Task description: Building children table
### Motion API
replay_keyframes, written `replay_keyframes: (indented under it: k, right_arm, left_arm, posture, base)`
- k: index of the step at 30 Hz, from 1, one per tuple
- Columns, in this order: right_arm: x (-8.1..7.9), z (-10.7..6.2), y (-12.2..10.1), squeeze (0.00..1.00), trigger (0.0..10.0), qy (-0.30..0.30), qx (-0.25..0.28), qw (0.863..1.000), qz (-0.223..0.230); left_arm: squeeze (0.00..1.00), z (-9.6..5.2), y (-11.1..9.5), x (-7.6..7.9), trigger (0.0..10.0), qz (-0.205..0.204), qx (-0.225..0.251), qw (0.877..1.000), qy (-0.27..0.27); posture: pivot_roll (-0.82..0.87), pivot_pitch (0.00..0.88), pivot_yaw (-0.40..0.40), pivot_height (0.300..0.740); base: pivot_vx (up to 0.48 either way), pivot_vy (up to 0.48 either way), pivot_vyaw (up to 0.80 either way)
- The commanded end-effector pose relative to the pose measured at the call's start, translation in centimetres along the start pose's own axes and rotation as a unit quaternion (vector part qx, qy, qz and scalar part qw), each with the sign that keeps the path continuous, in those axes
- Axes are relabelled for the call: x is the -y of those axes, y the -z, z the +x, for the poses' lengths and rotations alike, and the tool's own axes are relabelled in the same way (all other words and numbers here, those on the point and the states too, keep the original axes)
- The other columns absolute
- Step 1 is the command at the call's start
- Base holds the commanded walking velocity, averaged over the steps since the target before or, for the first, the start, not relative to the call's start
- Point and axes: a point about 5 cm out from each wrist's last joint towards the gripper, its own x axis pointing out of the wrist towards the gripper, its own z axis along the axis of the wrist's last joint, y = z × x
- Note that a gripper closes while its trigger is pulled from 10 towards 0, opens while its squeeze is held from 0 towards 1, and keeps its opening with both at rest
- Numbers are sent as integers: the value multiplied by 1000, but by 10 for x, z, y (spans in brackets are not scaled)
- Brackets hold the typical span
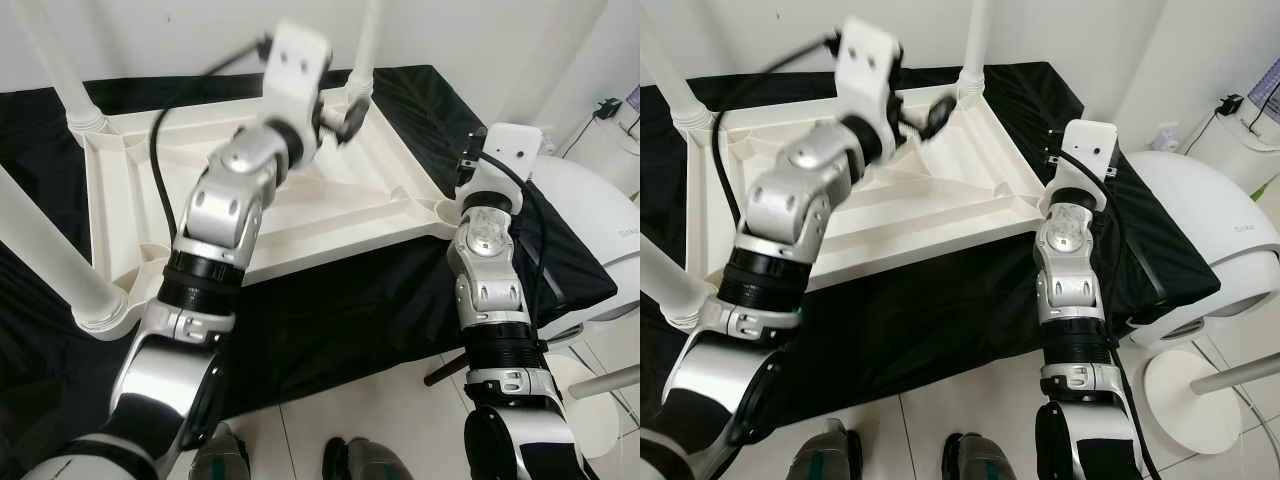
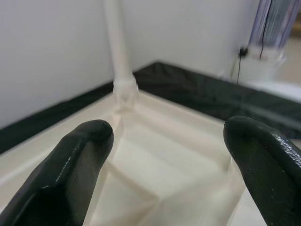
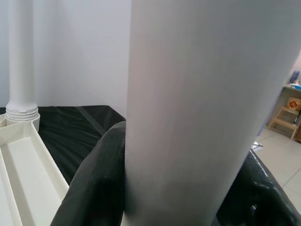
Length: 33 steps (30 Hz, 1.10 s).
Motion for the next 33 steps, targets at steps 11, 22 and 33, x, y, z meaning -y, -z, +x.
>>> replay_keyframes:
  k: [11,22,33]
  right_arm:
    - [-2,0,14,0,10000,-42,-38,998,5]
    - [1,-2,17,0,10000,-45,-39,998,-1]
    - [0,-2,16,0,10000,-47,-39,998,-3]
  left_arm:
    - [0,4,36,70,10000,60,-34,989,127]
    - [0,9,62,110,10000,82,-71,974,197]
    - [0,18,62,132,10000,88,-75,970,216]
  posture:
    - [14,48,-60,740]
    - [7,39,-54,740]
    - [3,43,-54,740]
  base:
    - [0,0,0]
    - [0,0,0]
    - [0,0,0]
